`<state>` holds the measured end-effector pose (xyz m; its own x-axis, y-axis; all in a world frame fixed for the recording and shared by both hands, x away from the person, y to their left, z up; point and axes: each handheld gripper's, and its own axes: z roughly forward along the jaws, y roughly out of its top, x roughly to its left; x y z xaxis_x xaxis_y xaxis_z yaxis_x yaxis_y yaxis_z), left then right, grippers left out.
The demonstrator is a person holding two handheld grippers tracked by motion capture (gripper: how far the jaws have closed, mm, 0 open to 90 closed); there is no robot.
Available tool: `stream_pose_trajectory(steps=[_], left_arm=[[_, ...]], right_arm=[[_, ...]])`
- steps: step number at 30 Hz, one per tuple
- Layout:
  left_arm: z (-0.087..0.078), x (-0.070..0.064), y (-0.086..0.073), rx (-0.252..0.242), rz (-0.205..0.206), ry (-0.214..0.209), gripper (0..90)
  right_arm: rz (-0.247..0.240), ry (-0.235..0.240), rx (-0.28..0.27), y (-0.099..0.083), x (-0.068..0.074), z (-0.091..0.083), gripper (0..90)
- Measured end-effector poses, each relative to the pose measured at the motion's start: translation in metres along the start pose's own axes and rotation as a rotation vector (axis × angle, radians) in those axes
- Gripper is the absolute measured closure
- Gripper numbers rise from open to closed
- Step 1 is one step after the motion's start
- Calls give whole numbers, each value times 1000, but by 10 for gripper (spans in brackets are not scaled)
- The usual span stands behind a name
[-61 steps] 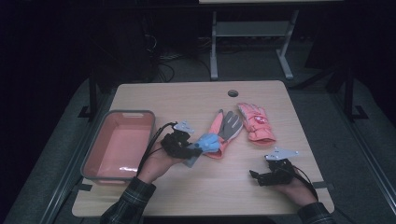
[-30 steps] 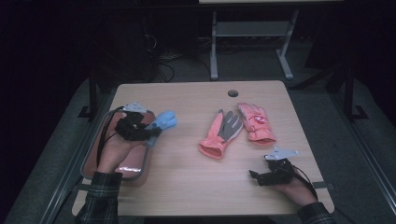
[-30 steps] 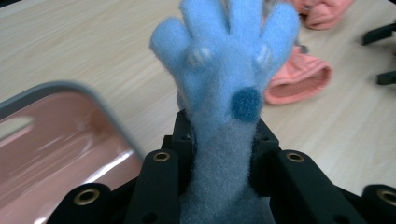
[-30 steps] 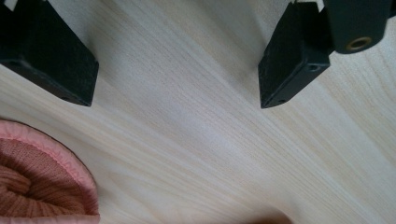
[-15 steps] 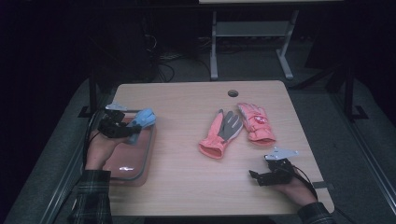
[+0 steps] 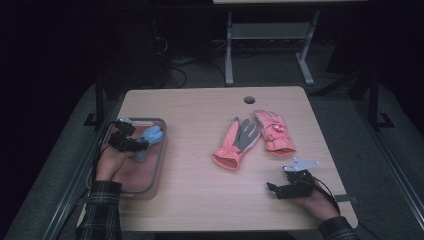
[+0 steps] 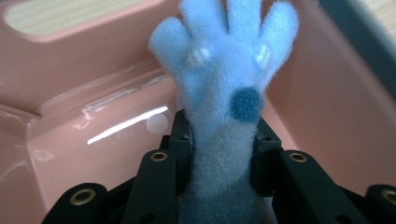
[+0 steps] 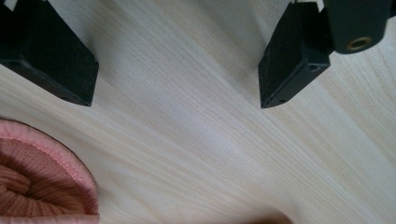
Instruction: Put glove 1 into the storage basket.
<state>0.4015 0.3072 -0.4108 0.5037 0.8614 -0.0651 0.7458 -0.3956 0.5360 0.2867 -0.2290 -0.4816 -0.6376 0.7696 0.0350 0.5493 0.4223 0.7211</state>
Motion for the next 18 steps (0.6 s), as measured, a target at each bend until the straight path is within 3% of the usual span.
stream_pose_trajectory(steps=[5,9,13,15,18], left_arm=[[5,0,-1,28,14,-13,649],[9,1,-2,33,-2,-36,581],[13,1,-3,32,-7,-70,424],[14,1,-3,31,5,-56,317],[12,1,-3,23,-1,-53,227]], right_arm=[[0,0,0,0,0,0,116],[0,0,0,0,0,0,116],[0,0,0,0,0,0,116],[0,0,0,0,0,0,116],[0,0,0,0,0,0,116]])
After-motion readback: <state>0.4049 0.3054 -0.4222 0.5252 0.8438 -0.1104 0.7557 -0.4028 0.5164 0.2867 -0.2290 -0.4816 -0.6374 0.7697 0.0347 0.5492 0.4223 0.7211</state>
